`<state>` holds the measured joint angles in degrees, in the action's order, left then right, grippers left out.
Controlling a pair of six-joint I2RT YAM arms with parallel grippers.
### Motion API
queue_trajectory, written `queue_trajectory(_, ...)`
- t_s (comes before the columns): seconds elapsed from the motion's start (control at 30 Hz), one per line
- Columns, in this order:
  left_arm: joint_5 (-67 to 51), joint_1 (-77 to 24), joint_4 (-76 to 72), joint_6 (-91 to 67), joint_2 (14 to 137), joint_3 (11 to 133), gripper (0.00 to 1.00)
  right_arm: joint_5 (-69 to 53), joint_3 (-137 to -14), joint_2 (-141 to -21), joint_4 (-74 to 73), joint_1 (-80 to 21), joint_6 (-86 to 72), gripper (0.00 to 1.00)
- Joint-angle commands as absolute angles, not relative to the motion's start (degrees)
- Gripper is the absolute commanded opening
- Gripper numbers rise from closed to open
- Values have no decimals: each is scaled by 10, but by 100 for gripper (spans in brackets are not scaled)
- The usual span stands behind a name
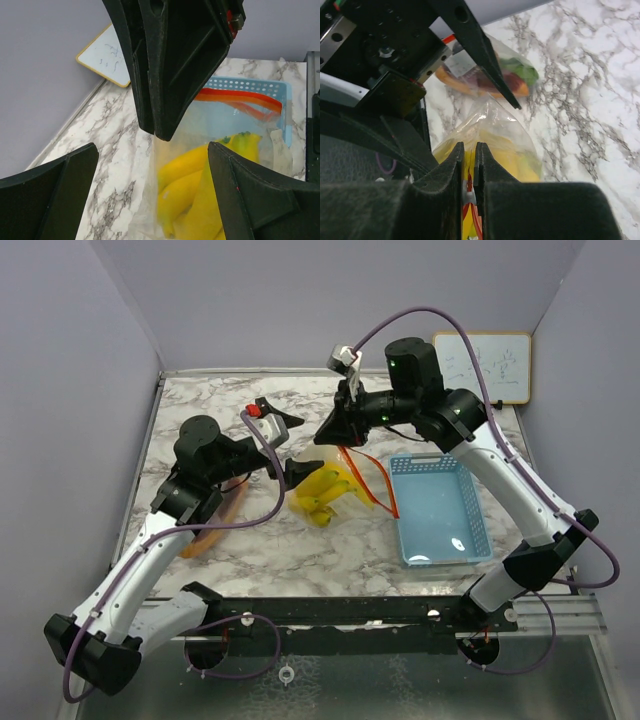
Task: Place the food in the zip-top bag and seal the zipper
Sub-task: Zip the zipper food storage bag.
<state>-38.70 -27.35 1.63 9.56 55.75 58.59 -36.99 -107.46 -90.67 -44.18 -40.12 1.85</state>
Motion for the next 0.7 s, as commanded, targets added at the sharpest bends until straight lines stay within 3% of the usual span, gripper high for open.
queue_trajectory(0.0,-462,-271,-30,64,554,581,93,-461,-1071,-878,-442,-403,33,3)
queue_trajectory(0.4,-541,-271,-98,-45,592,562,74,-458,-1089,-884,-459,-403,45,3)
queue_trajectory(0.67,-520,-272,-134,-74,616,563,64,-466,-1107,-899,-482,-403,57,3)
